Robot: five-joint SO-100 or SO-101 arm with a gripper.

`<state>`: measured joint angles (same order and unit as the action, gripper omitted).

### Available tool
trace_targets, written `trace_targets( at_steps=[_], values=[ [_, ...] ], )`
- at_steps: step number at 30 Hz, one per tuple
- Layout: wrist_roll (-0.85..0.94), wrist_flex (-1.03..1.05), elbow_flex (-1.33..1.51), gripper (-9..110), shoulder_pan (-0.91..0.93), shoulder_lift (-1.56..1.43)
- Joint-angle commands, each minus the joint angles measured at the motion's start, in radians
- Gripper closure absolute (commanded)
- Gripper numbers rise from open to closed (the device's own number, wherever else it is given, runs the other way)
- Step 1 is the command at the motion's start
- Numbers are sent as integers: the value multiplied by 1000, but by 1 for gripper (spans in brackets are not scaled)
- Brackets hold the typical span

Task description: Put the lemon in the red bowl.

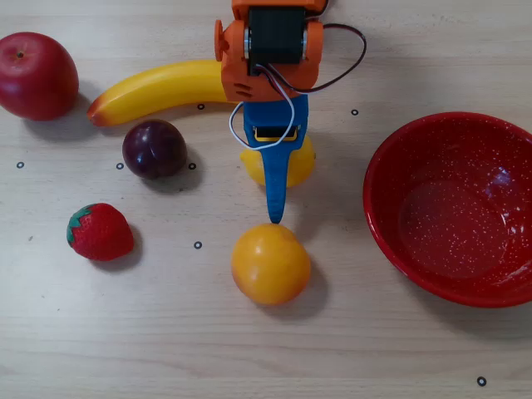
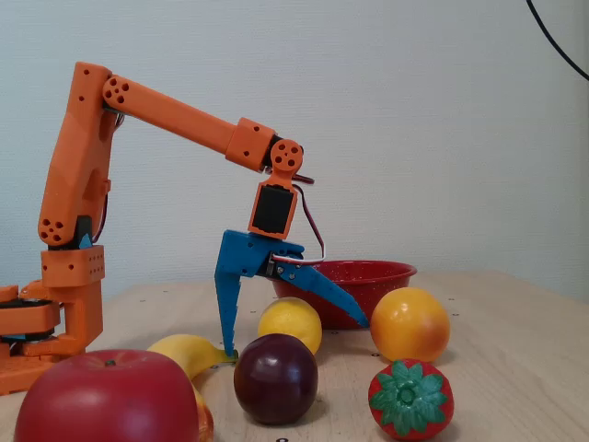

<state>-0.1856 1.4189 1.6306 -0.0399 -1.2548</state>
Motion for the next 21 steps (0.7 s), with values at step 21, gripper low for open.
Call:
trace_targets(
  at_steps=[21],
  values=[
    [28, -46, -101, 35, 46, 2]
  ],
)
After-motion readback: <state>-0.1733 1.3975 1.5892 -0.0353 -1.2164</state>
